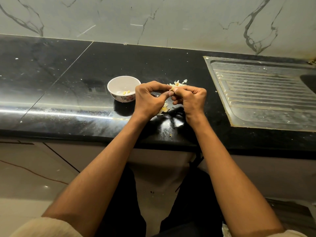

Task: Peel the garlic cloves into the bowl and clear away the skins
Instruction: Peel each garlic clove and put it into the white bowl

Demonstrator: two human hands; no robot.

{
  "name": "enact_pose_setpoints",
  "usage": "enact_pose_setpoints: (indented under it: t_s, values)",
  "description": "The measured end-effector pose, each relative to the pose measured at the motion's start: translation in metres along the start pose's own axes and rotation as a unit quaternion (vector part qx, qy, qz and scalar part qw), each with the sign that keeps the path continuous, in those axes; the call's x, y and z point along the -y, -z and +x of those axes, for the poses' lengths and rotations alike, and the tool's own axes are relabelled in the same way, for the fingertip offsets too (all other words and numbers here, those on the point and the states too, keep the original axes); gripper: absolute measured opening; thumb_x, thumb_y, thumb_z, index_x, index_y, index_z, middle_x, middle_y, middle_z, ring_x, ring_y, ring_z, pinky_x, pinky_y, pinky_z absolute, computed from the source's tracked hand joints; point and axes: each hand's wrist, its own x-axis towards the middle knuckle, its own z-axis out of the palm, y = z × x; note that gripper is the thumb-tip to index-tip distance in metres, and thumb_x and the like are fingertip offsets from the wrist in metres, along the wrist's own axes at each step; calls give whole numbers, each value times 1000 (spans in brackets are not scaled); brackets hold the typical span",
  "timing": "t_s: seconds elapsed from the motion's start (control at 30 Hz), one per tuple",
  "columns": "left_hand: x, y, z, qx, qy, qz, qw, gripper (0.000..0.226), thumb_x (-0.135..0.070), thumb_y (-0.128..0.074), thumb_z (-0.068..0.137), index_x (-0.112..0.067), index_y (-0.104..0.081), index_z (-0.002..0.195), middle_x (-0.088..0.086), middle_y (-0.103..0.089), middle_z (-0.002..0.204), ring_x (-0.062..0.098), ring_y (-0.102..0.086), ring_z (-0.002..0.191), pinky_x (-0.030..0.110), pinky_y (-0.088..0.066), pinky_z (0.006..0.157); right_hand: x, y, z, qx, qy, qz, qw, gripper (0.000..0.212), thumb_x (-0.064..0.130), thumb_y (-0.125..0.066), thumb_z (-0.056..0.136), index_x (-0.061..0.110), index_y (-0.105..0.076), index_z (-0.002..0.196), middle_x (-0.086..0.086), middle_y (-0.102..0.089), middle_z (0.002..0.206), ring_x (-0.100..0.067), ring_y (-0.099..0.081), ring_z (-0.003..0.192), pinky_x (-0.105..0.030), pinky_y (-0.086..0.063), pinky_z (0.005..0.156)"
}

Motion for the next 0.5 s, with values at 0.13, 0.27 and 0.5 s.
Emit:
enact_pose_setpoints:
  t_s: [0.13,0.27,0.5]
  values:
    - [1,-1,0,-5,-5,5,1000,11,-11,-82,83,-9,-83,94,-1,-79,89,7,-75,81,25,-60,75,-2,0,1,-1,-10,4,1000,9,-4,-70,80,-7,-77,75,-22,-71,69,-22,-62,53,-27,-50,48]
    - [2,-1,0,-8,10,1,1000,9,-8,-85,80,-8,-82,88,-1,-77,86,9,-74,79,19,-55,71,0,1,1,8,-18,2,1000,8,-3,-71,80,-8,-77,76,-25,-73,74,-23,-62,56,-27,-50,49]
    - [-1,-3,-1,-15,48,-4,999,13,-1,-82,79,-13,-81,84,-3,-78,85,6,-75,77,21,-60,69,3,0,-2,17,-29,-12,999,10,-5,-70,82,-5,-77,74,-20,-74,71,-20,-61,54,-26,-50,48]
